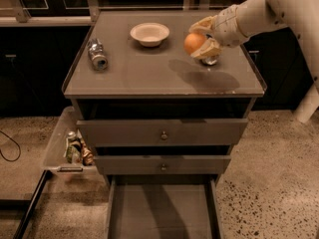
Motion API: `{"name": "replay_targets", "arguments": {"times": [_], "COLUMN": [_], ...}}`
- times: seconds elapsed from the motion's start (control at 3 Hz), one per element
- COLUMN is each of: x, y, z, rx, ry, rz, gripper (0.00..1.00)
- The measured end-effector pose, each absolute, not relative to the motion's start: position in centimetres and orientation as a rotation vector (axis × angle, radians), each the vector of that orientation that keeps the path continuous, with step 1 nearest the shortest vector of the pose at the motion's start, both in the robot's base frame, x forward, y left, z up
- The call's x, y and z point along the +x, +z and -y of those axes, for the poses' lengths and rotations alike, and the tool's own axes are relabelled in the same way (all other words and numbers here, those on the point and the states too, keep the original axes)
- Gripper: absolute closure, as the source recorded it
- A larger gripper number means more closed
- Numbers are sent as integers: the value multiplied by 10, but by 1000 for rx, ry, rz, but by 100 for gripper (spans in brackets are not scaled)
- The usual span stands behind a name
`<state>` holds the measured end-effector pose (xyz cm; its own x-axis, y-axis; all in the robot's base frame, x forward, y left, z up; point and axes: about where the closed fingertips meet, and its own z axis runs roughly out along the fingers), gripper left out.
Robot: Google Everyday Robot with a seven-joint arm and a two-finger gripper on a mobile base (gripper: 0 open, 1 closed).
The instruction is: Pick orange from bottom drawer and place on counter
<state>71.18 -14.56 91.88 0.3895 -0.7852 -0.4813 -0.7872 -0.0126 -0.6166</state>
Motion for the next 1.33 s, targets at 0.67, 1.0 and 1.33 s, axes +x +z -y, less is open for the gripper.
{"name": "replay_targets", "arguments": {"times": [0.67,1.0,1.33], "x": [710,707,710], "y": [900,896,890], "z": [120,100,102], "rx": [-1890,-1992,-2050], "ry": [124,168,180], "rz": [-1374,-1330,-1326], "gripper": [100,100,100]}}
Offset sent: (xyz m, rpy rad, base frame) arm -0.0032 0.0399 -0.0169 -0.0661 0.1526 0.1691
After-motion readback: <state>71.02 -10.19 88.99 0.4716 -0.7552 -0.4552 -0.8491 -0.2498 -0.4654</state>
